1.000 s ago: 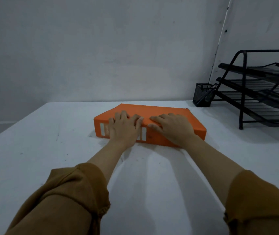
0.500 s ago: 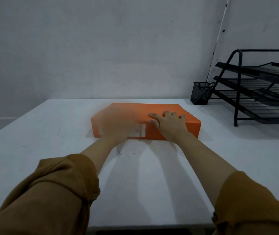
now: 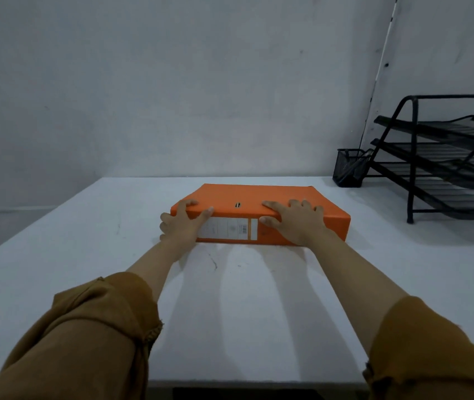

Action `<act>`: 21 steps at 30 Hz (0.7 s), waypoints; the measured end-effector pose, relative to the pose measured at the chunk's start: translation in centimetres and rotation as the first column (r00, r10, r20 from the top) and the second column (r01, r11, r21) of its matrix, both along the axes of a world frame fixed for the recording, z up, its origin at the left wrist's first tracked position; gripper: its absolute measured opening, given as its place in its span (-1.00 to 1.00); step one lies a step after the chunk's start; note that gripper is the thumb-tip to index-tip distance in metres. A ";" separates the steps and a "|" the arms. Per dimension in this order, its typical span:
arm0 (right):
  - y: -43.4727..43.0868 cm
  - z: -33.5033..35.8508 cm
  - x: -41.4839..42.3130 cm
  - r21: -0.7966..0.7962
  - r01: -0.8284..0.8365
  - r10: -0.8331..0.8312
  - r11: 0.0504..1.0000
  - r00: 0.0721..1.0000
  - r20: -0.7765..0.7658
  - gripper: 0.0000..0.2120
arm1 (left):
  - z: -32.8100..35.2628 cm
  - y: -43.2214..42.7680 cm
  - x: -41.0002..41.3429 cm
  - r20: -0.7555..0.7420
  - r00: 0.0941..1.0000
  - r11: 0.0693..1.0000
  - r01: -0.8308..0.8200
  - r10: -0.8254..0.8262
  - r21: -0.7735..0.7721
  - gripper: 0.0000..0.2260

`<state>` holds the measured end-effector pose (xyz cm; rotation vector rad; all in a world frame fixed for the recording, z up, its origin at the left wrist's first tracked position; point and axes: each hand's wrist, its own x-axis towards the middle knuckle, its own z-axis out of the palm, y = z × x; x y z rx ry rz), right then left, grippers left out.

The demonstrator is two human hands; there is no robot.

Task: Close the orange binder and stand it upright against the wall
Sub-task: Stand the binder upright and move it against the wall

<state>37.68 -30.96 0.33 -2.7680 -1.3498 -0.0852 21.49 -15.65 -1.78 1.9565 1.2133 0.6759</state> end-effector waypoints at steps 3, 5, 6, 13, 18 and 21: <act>-0.3 0.3 0.0 0.010 -0.014 0.014 1.000 0.999 -0.042 -0.43 | 0.4 0.0 -0.3 -0.085 0.996 0.998 0.011 -0.006 0.056 -0.50; -0.5 0.7 0.0 0.015 -0.011 0.012 1.000 0.996 -0.085 -0.43 | 1.1 -0.4 -0.2 -0.098 0.995 0.995 -0.005 0.014 0.100 -0.53; -0.5 0.9 0.0 0.024 -0.005 0.008 1.000 0.994 -0.108 -0.42 | 1.6 -0.5 -0.2 -0.099 0.995 0.992 -0.009 0.021 0.122 -0.54; -0.1 1.9 -0.1 0.273 0.025 0.041 0.962 0.972 -0.232 -0.36 | 8.3 0.1 -0.4 -0.138 0.990 0.870 0.060 0.009 0.489 -0.58; 0.5 3.1 -1.9 0.522 0.097 0.184 0.847 0.869 -0.459 -0.19 | 14.9 -0.4 -0.7 -0.222 0.975 0.640 0.159 0.018 0.752 -0.59; 0.4 3.4 -3.6 0.655 0.120 0.318 0.746 0.800 -0.509 -0.22 | 18.5 -1.3 -0.7 -0.268 0.963 0.456 0.234 0.011 0.859 -0.60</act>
